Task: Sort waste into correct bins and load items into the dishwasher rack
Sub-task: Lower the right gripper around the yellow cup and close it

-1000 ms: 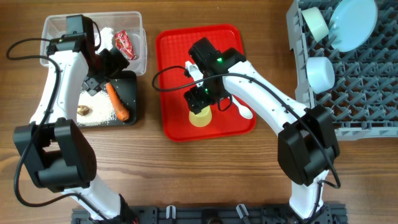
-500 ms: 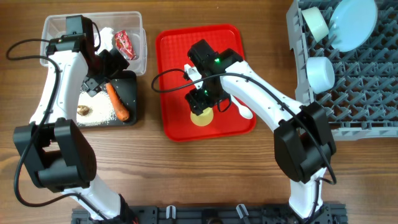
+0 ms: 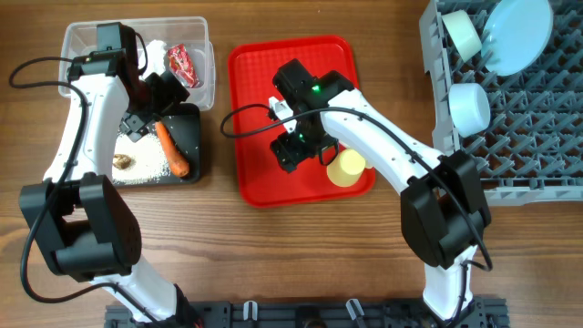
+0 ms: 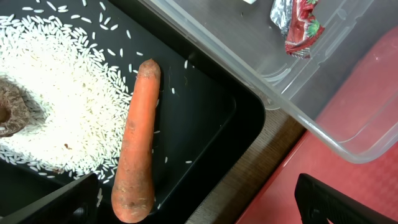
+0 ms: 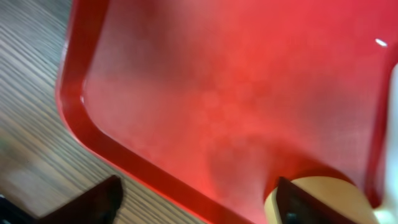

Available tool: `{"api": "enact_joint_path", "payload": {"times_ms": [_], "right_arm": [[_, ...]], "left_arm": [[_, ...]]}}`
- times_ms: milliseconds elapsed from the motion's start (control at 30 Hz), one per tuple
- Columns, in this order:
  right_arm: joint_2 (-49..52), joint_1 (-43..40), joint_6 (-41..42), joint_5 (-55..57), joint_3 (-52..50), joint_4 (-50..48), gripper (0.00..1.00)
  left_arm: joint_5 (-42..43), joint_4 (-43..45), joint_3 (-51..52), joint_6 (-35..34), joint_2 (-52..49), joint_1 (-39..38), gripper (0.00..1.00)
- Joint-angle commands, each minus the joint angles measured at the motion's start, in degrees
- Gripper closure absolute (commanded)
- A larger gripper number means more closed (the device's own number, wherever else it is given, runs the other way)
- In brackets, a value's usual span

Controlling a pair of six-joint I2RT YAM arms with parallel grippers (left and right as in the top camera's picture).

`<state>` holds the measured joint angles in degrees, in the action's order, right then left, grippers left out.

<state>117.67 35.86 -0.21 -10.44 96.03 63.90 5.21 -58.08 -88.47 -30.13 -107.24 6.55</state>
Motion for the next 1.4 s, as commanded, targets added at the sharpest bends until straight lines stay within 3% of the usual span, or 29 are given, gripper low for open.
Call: {"api": "enact_joint_path", "payload": {"times_ms": [0, 100, 267, 467, 667, 1033, 1367], "right_arm": [[0.8, -0.1, 0.4, 4.3, 0.0, -0.2, 0.07], [-0.4, -0.9, 2.1, 4.5, 2.6, 0.3, 0.01], [-4.0, -3.4, 4.9, 6.5, 7.6, 5.9, 0.0], [-4.4, -7.7, 5.1, 7.3, 4.7, 11.3, 0.02], [-4.3, -8.5, 5.1, 7.3, -4.4, 6.7, 0.06], [-4.3, -8.5, 5.8, 7.2, -8.5, 5.2, 0.22], [-4.2, -8.5, 6.3, 7.3, -13.9, 1.1, 0.22]], "left_arm": [[-0.8, -0.1, -1.2, 0.1, 1.6, 0.1, 0.0], [-0.8, -0.1, -1.2, 0.1, 1.6, 0.1, 0.0], [-0.8, -0.3, -1.2, 0.1, 1.6, 0.1, 0.0], [-0.8, -0.5, -1.2, 0.1, 1.6, 0.1, 0.0], [-0.8, -0.5, -1.2, 0.1, 1.6, 0.1, 0.0], [-0.8, -0.7, -1.2, 0.1, 1.6, 0.1, 0.0], [-0.8, -0.9, -1.2, 0.1, 1.6, 0.1, 0.0]]}}
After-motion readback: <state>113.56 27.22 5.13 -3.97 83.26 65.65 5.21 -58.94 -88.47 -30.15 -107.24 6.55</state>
